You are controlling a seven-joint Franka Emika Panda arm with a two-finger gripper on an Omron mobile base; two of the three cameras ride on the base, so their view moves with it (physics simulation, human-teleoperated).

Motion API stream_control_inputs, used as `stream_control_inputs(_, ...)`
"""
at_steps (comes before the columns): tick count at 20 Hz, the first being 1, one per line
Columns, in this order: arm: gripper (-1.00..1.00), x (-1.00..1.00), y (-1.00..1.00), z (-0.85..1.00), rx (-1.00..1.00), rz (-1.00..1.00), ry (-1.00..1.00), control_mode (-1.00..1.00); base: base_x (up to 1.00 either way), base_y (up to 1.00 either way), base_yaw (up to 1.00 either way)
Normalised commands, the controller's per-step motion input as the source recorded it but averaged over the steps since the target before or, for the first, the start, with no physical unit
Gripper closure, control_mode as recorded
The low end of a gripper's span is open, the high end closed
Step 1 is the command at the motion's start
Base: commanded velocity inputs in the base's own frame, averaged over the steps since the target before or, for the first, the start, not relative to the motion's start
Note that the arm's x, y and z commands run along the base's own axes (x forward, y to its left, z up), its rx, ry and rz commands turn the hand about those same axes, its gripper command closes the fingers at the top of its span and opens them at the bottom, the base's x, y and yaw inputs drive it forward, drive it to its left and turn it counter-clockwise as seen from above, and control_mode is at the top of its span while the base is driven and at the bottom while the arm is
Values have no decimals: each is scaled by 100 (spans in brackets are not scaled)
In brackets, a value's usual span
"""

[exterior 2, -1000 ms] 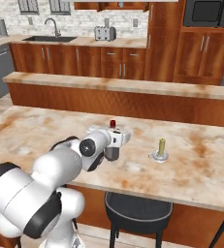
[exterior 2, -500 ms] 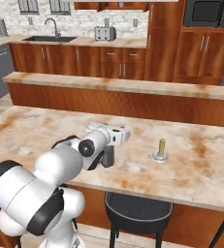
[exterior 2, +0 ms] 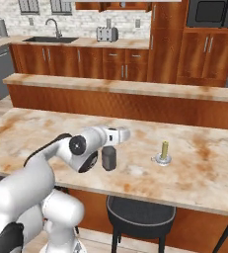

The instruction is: Open the cabinet directly in front. Then move the liquor and the mug to the dining counter with the candle on it.

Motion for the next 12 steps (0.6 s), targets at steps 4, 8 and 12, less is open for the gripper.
stream_control_inputs(4, -100, -93, 0, 94, 7, -2, 62, -100, 0, 0, 0)
stream_control_inputs(8, -100, -14, 1, 46, 6, -18, 28, -100, 0, 0, 0)
stream_control_inputs(12, -100, 0, 0, 0, 0, 0, 0, -100, 0, 0, 0)
